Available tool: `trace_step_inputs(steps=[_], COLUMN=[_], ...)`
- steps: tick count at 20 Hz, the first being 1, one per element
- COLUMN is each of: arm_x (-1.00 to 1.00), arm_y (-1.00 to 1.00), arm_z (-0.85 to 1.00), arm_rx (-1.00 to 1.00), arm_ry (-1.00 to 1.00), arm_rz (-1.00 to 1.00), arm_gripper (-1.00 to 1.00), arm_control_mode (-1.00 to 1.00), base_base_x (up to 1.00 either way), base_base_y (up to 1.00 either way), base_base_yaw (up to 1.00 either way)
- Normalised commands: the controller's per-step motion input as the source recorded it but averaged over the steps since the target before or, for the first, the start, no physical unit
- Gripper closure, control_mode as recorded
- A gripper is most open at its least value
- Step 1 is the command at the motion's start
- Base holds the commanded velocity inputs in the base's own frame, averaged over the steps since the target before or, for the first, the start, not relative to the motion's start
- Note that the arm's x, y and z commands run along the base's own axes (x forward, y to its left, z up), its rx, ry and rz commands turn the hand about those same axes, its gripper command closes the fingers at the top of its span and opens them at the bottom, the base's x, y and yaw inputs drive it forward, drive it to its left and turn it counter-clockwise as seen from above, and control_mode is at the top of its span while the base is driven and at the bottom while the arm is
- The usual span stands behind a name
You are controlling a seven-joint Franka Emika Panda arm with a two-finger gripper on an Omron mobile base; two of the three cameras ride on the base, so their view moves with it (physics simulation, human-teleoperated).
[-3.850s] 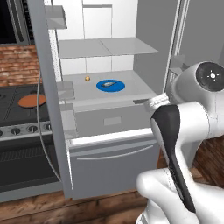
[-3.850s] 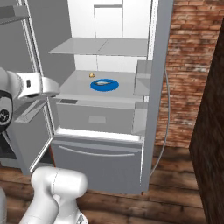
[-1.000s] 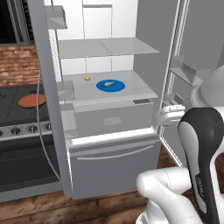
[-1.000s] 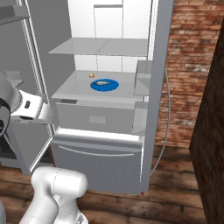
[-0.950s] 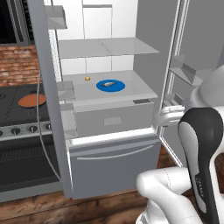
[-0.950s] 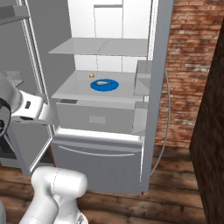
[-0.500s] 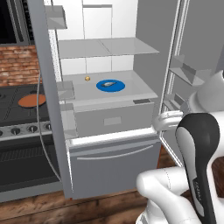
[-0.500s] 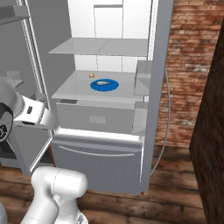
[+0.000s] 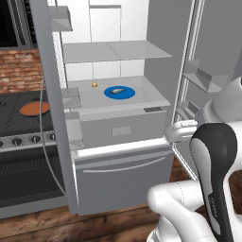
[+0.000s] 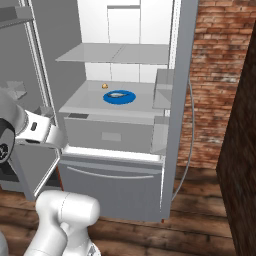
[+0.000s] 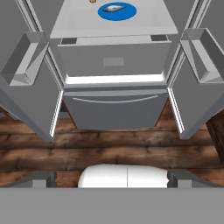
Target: Retrieve the fish from the fridge and place it on the saucepan with marinade on the stove.
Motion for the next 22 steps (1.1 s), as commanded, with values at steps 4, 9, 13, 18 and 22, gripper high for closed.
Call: trace_step_inputs(steps=[4,9,13,18,22], arm_x=[0.00,0.00,0.00,0.00,0.00], arm_y=[0.00,0.00,0.00,0.00,0.00], arm_z=[0.00,0.00,0.00,0.00,0.00], arm_rx=[0.00,0.00,0.00,0.00,0.00], arm_ry=[0.00,0.00,0.00,0.00,0.00], arm_rz=[0.00,0.00,0.00,0.00,0.00], arm_gripper=[-1.00,-1.00,-1.00,-1.00,-1.00], arm_control_mode=[-1.00,-1.00,1.00,1.00,1.00], base_base_x=[0.00,0.00,0.00,-0.02,0.08], base_base_y=[0.00,0.00,0.00,0.13,0.42], base_base_yaw=[0.00,0.00,0.00,0.00,0.00])
